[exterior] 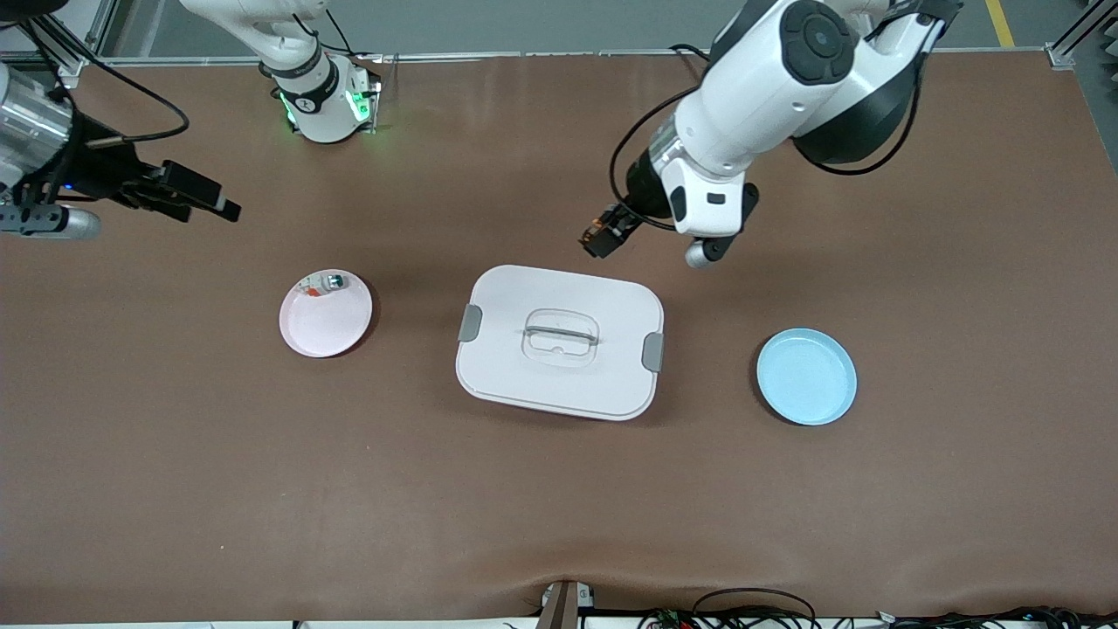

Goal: Transfer orange switch to right arm and place
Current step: 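Lift the switch with the left gripper and carry it toward the box, then hold the switch above the box while the right gripper reaches toward it, then close the right gripper on the switch and open the left gripper, then carry the switch to the pink plate while the left gripper withdraws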

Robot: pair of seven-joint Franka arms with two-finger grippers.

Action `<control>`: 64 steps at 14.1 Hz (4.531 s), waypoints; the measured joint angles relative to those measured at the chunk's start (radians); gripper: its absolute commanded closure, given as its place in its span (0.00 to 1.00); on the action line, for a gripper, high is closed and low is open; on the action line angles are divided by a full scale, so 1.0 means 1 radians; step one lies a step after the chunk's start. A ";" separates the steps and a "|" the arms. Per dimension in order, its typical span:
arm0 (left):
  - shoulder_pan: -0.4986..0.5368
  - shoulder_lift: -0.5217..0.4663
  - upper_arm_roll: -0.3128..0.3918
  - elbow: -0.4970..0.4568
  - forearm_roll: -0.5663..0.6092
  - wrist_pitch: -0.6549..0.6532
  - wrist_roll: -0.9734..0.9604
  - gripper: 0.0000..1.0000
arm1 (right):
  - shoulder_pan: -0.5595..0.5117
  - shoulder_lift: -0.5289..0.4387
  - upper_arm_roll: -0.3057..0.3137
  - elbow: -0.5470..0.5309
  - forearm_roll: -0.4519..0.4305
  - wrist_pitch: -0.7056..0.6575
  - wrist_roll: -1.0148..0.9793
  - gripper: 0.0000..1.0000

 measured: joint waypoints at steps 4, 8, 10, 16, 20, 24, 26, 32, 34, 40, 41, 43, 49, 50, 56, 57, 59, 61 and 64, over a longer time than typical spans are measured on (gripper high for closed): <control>-0.095 0.078 0.001 0.109 0.005 0.095 -0.231 1.00 | 0.032 -0.114 0.012 -0.222 0.210 0.202 0.000 0.00; -0.153 0.128 0.002 0.164 0.046 0.156 -0.398 1.00 | 0.166 -0.148 0.018 -0.301 0.329 0.407 0.047 0.00; -0.176 0.144 0.002 0.173 0.055 0.179 -0.467 1.00 | 0.270 -0.147 0.021 -0.311 0.353 0.519 0.114 0.00; -0.217 0.196 0.003 0.200 0.068 0.186 -0.513 1.00 | 0.467 -0.098 0.023 -0.317 0.429 0.719 0.142 0.00; -0.229 0.219 0.003 0.204 0.095 0.186 -0.513 1.00 | 0.509 -0.030 0.022 -0.274 0.434 0.741 0.141 0.00; -0.239 0.221 0.004 0.204 0.130 0.185 -0.516 1.00 | 0.543 0.019 0.022 -0.251 0.434 0.804 0.128 0.00; -0.239 0.222 0.007 0.204 0.131 0.185 -0.516 1.00 | 0.550 0.026 0.020 -0.251 0.434 0.808 0.122 0.00; -0.239 0.222 0.006 0.208 0.131 0.185 -0.516 1.00 | 0.570 0.061 0.021 -0.251 0.434 0.809 0.075 0.01; -0.238 0.222 0.007 0.210 0.131 0.185 -0.516 1.00 | 0.571 0.064 0.021 -0.251 0.434 0.809 0.072 0.30; -0.239 0.225 0.011 0.211 0.131 0.183 -0.516 1.00 | 0.580 0.064 0.021 -0.242 0.439 0.812 0.072 0.99; -0.239 0.226 0.011 0.211 0.131 0.183 -0.516 1.00 | 0.581 0.064 0.021 -0.238 0.443 0.814 0.072 1.00; -0.239 0.227 0.012 0.211 0.131 0.178 -0.515 1.00 | 0.583 0.064 0.021 -0.237 0.443 0.814 0.059 1.00; -0.239 0.227 0.012 0.211 0.131 0.176 -0.515 0.01 | 0.584 0.065 0.021 -0.237 0.443 0.817 0.060 1.00; -0.239 0.227 0.013 0.211 0.131 0.176 -0.515 0.00 | 0.585 0.066 0.021 -0.236 0.443 0.818 0.060 1.00; -0.236 0.217 0.053 0.226 0.133 0.158 -0.506 0.00 | 0.585 0.096 0.019 -0.213 0.443 0.825 0.069 1.00; -0.235 0.212 0.063 0.228 0.133 0.157 -0.487 0.00 | 0.585 0.102 0.019 -0.205 0.440 0.824 0.063 1.00; -0.217 0.193 0.089 0.236 0.136 0.126 -0.409 0.00 | 0.585 0.104 0.019 -0.202 0.424 0.814 0.000 1.00; -0.166 0.168 0.099 0.242 0.136 0.063 -0.301 0.00 | 0.585 0.108 0.016 -0.202 0.399 0.790 -0.118 1.00; -0.069 0.141 0.105 0.243 0.154 -0.033 -0.080 0.00 | 0.582 0.116 0.006 -0.205 0.356 0.775 -0.316 1.00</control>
